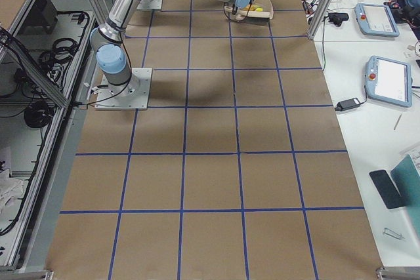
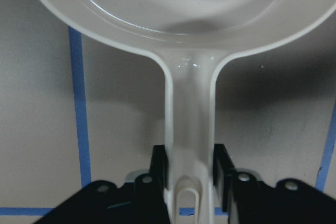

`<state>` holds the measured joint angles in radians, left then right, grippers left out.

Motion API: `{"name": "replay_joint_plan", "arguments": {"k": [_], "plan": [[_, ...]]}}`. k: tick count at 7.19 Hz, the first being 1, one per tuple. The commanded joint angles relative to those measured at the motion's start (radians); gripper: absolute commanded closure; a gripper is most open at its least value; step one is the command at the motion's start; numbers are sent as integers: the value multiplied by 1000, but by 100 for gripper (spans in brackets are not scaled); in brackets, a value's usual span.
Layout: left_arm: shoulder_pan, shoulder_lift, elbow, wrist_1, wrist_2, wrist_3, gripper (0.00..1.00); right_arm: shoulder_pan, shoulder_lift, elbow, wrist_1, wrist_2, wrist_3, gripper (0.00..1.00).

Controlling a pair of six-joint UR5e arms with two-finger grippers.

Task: Sweep and dump trash into bin
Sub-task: 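Sweep the peel, sponge and potato with the brush into the held dustpan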

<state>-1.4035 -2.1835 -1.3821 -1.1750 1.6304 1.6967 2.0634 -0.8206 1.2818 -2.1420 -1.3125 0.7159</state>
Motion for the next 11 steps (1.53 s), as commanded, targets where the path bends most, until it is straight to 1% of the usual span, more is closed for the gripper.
{"name": "replay_joint_plan", "arguments": {"k": [1,2,4,6,9,11], "plan": [[-3,2,0,0,-3,-3,80,20,18,-33,-28,30,54,100],[-5,4,0,0,-3,-2,80,21,20,-42,-32,44,68,100],[-6,7,0,0,-4,3,80,38,17,-93,-33,61,120,100],[-5,8,-3,0,-7,3,80,34,-6,-93,-18,56,116,100],[-5,10,-15,2,-9,5,80,9,-73,-90,79,50,112,100],[-5,11,-15,2,-10,6,80,1,-97,-90,112,49,115,100]]}}
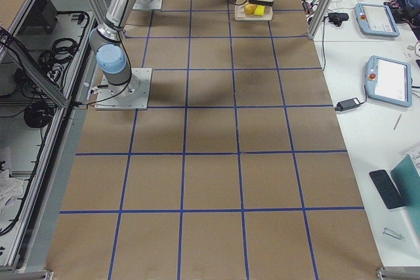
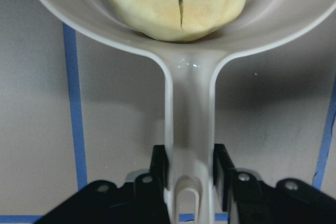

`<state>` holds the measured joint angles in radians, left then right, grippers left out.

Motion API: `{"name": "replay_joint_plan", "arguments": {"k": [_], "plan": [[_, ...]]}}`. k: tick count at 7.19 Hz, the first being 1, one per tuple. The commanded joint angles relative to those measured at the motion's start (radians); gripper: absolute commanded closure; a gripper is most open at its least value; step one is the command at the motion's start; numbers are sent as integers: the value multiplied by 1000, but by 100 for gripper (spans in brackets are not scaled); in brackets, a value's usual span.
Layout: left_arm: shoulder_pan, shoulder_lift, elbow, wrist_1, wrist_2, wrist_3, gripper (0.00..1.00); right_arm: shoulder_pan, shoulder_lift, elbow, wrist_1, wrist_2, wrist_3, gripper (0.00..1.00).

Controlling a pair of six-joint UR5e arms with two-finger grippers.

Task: Sweep and dump trash into bin
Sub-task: 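Lift the dustpan over the black bin with the left gripper while the right returns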

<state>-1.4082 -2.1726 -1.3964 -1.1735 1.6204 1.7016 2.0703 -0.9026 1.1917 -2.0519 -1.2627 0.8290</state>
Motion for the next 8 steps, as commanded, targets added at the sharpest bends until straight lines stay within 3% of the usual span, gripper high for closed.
{"name": "replay_joint_plan", "arguments": {"k": [1,3,5,8], "plan": [[0,0,-1,2,-2,1,80,-28,-33,5,80,-24,-14,100],[2,3,0,2,-10,4,82,-129,-103,28,230,-82,-143,100],[27,13,0,-1,-92,13,92,-250,-165,110,280,-212,-343,100],[119,60,0,-69,-198,15,95,-499,-249,241,285,-277,-667,100]]}}
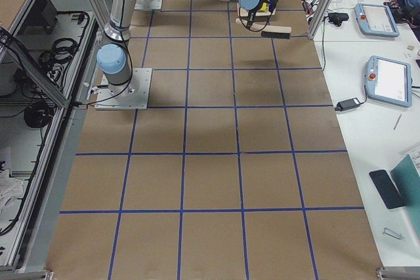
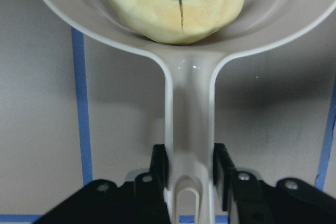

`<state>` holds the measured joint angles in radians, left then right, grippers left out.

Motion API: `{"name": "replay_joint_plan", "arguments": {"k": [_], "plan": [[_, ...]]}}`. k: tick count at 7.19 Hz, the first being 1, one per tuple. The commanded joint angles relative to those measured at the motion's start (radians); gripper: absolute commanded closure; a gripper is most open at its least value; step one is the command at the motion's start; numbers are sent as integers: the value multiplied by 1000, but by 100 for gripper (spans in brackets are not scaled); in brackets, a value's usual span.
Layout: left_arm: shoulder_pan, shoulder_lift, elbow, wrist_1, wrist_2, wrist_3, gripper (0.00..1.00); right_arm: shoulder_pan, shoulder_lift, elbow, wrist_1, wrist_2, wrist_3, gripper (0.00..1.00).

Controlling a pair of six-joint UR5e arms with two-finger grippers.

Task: Sweep and dump trash into bin
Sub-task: 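Lift the dustpan over the black bin with the left gripper while the right returns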

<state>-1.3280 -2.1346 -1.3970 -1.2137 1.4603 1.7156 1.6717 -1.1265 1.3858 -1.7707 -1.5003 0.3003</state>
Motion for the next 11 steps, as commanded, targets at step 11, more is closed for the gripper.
{"name": "replay_joint_plan", "arguments": {"k": [11], "plan": [[512,151,147,-296,-31,240,96,-466,-38,239,-18,-164,-622,100]]}}
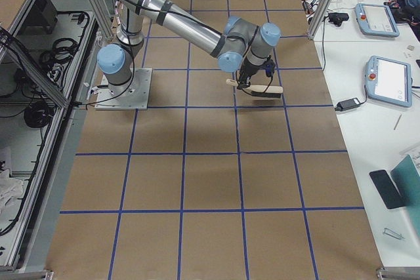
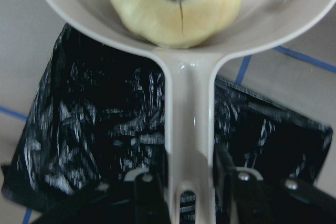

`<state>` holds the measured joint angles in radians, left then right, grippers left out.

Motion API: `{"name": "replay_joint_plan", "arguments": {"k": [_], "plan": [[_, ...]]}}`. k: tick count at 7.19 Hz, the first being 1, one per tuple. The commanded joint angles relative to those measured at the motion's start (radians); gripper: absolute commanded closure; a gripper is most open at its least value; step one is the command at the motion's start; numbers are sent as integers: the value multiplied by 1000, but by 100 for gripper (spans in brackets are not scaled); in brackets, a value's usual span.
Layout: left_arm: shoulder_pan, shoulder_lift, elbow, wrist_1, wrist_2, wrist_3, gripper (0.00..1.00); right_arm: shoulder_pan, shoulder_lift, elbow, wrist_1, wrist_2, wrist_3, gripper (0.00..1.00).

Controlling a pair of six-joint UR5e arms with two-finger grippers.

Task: Sweep and dump trash into bin
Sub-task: 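Lift the dustpan over the black bin with the left gripper while the right returns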

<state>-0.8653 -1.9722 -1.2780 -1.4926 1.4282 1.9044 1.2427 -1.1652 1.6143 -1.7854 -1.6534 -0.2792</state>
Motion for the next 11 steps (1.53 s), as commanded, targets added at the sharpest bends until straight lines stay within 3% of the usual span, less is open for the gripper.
{"name": "replay_joint_plan", "arguments": {"k": [1,4,11], "plan": [[67,-16,37,-17,3,61,96,-39,-1,21,-8,-11,-43,100],[167,-39,81,-26,14,140,96,-39,1,41,-61,-11,-122,100],[190,-91,117,-20,126,335,97,-34,15,39,-95,-8,-104,100]]}}
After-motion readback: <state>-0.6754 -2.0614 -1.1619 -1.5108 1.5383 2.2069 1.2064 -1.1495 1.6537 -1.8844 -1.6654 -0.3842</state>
